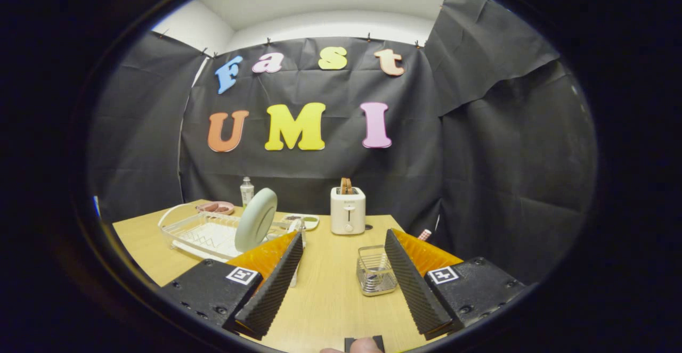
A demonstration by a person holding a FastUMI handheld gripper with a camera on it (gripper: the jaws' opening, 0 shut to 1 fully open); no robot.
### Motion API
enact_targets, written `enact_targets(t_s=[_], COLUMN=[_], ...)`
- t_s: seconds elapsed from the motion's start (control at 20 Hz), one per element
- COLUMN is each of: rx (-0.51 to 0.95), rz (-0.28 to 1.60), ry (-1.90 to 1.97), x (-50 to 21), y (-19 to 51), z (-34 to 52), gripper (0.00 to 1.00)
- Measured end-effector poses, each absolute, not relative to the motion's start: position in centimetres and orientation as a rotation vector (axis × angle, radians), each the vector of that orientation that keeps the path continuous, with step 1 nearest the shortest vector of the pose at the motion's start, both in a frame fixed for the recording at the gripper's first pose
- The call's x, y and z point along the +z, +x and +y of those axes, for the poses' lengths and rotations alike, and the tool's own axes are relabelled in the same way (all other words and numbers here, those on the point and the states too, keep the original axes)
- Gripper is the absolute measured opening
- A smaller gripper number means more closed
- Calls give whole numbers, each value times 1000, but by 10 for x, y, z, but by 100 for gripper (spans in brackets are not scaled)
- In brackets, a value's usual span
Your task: Take the plate from the dish rack, then take the spoon from the basket and place it into the plate.
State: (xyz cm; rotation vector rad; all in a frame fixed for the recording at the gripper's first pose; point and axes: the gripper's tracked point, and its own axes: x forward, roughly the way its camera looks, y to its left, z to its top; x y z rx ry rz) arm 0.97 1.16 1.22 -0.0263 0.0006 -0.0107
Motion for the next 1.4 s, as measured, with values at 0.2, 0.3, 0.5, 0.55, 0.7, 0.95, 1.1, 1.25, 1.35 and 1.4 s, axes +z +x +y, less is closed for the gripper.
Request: enact_targets(t_s=[0.2, 0.3, 0.5, 0.55, 0.7, 0.95, 1.1, 1.25, 1.35, 1.4], rx=[9, 24, 83, 97, 115, 177, 211, 270, 265, 262], rz=[16, 28, 84, 103, 130, 218, 296, 415, 456, 480], ry=[-25, -20, 14, 28, 5, -41, -65, 8, 13, 10], x=[19, 26, 48, 56, 87, 118, 122, 115, 113, 107], y=[18, 24, 43, 49, 72, 113, 139, 158, 172, 178], z=[21, 23, 37, 41, 53, 92, 118, 150, 159, 161], gripper=[100, 100, 100, 100, 100, 100, 100, 100, 100, 100])
